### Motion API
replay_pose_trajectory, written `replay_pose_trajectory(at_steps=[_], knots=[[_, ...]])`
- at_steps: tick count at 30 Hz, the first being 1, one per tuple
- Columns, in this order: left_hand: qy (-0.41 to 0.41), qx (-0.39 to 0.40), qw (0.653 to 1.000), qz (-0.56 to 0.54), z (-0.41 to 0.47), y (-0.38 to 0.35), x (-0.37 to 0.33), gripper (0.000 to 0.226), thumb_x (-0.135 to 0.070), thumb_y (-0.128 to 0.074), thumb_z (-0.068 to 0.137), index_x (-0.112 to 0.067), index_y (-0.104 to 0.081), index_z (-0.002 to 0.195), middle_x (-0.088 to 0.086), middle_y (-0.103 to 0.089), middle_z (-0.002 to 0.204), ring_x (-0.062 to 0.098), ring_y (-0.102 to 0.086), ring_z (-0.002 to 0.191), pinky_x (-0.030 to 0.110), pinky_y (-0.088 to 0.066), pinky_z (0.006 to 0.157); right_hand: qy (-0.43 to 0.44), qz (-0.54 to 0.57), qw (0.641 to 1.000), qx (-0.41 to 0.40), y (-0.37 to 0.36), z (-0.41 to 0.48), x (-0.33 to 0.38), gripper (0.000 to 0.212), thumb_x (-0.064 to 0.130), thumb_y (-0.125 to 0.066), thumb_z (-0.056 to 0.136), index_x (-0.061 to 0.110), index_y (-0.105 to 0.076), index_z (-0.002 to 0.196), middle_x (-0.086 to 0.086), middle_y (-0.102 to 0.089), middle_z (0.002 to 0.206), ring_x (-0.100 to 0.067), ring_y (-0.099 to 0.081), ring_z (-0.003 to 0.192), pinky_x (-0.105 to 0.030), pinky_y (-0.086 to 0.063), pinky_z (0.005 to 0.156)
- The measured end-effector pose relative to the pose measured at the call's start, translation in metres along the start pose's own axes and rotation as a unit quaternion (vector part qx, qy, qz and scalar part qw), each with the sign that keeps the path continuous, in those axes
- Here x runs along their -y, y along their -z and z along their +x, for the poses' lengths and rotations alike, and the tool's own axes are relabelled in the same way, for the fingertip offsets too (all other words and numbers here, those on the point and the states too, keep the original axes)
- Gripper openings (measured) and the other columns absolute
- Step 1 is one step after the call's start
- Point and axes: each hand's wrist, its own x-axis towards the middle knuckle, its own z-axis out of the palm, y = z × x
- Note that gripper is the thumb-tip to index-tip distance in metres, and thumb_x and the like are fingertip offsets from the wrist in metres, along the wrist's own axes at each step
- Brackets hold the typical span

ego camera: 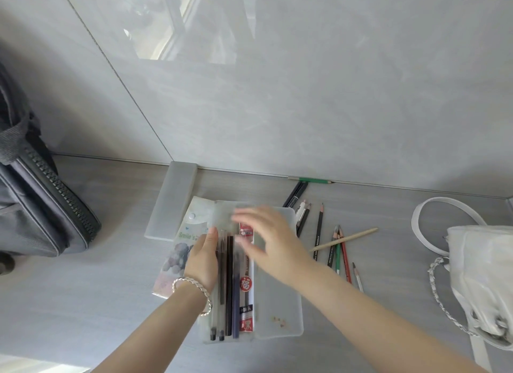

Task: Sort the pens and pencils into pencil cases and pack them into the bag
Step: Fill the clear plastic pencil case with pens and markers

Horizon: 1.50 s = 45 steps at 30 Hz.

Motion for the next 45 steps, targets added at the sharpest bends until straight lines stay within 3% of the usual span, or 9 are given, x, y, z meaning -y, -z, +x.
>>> replay_pose_trajectory(at_steps=[3,8,20,23,26,32,36,39,45], knots=[[-0.026,-0.042,0.998,0.038,0.008,0.016,-0.01,0.046,-0.036,-0.025,0.099,-0.009,-0.046,0.131,0.007,-0.048,0.135,0.025,-0.039,0.13,0.033,-0.024,0.108,-0.189,0.003,0.974,-0.122,0.018,0.012,-0.027,0.022,0.015,-0.053,0.088,0.011,-0.062,0.107,0.002,-0.062,0.095,-0.011,-0.056,0.086,-0.024,-0.045,0.084],[-0.018,-0.089,0.992,0.089,0.027,0.041,-0.021,0.049,-0.034,-0.021,0.1,-0.007,-0.039,0.136,0.013,-0.041,0.143,0.029,-0.036,0.132,0.033,-0.025,0.105,-0.416,-0.113,0.902,0.014,0.022,0.023,-0.076,0.026,0.014,-0.051,0.09,0.005,-0.052,0.114,-0.014,-0.065,0.106,-0.03,-0.061,0.097,-0.032,-0.048,0.076],[0.012,-0.087,0.994,0.066,0.029,0.051,-0.015,0.048,-0.038,-0.026,0.099,-0.007,-0.047,0.128,0.013,-0.049,0.132,0.03,-0.043,0.122,0.034,-0.03,0.098,-0.475,-0.18,0.86,0.048,0.011,0.032,-0.082,0.035,0.011,-0.063,0.078,0.0,-0.049,0.108,-0.014,-0.065,0.102,-0.03,-0.063,0.097,-0.028,-0.044,0.066],[0.009,-0.095,0.994,0.059,0.031,0.057,-0.012,0.048,-0.039,-0.026,0.099,-0.006,-0.049,0.124,0.012,-0.052,0.124,0.027,-0.045,0.106,0.033,-0.03,0.09,-0.481,-0.181,0.855,0.07,0.012,0.035,-0.085,0.009,0.014,-0.059,0.081,0.006,-0.054,0.081,-0.012,-0.067,0.102,-0.028,-0.063,0.095,-0.025,-0.041,0.065],[0.009,-0.104,0.993,0.051,0.03,0.062,-0.01,0.047,-0.038,-0.026,0.099,-0.004,-0.052,0.119,0.011,-0.052,0.113,0.022,-0.042,0.096,0.031,-0.029,0.085,-0.497,-0.165,0.85,0.065,0.014,0.033,-0.091,0.033,0.017,-0.056,0.083,0.015,-0.033,0.059,-0.012,-0.064,0.091,-0.026,-0.058,0.083,-0.025,-0.038,0.062],[0.02,-0.106,0.993,0.057,0.032,0.064,-0.004,0.05,-0.039,-0.025,0.099,-0.005,-0.048,0.127,0.015,-0.05,0.13,0.03,-0.045,0.118,0.034,-0.03,0.093,-0.517,-0.148,0.84,0.073,0.019,0.029,-0.09,0.028,0.03,-0.056,0.079,0.013,-0.043,0.061,-0.003,-0.053,0.066,-0.026,-0.06,0.077,-0.024,-0.041,0.059],[0.017,-0.097,0.994,0.04,0.032,0.06,-0.005,0.049,-0.038,-0.026,0.099,-0.005,-0.047,0.129,0.014,-0.048,0.134,0.029,-0.045,0.114,0.034,-0.03,0.095,-0.514,-0.052,0.856,-0.003,0.024,0.033,-0.091,0.034,0.03,-0.044,0.087,0.007,-0.048,0.061,-0.007,-0.054,0.061,-0.025,-0.054,0.061,-0.027,-0.038,0.049],[0.019,-0.091,0.995,0.028,0.031,0.056,-0.007,0.049,-0.039,-0.026,0.099,-0.006,-0.047,0.129,0.013,-0.048,0.134,0.029,-0.045,0.114,0.033,-0.03,0.095,-0.526,0.076,0.842,-0.095,0.031,0.044,-0.101,0.027,0.019,-0.039,0.09,0.004,-0.046,0.069,-0.014,-0.056,0.065,-0.029,-0.055,0.059,-0.038,-0.049,0.06],[0.019,-0.079,0.996,0.032,0.032,0.052,-0.009,0.049,-0.041,-0.025,0.098,-0.007,-0.049,0.125,0.011,-0.052,0.126,0.026,-0.046,0.108,0.032,-0.03,0.091,-0.513,-0.006,0.855,-0.076,0.023,0.059,-0.104,0.033,0.016,-0.051,0.084,0.011,-0.034,0.056,-0.004,-0.042,0.054,-0.026,-0.045,0.058,-0.027,-0.031,0.046]])
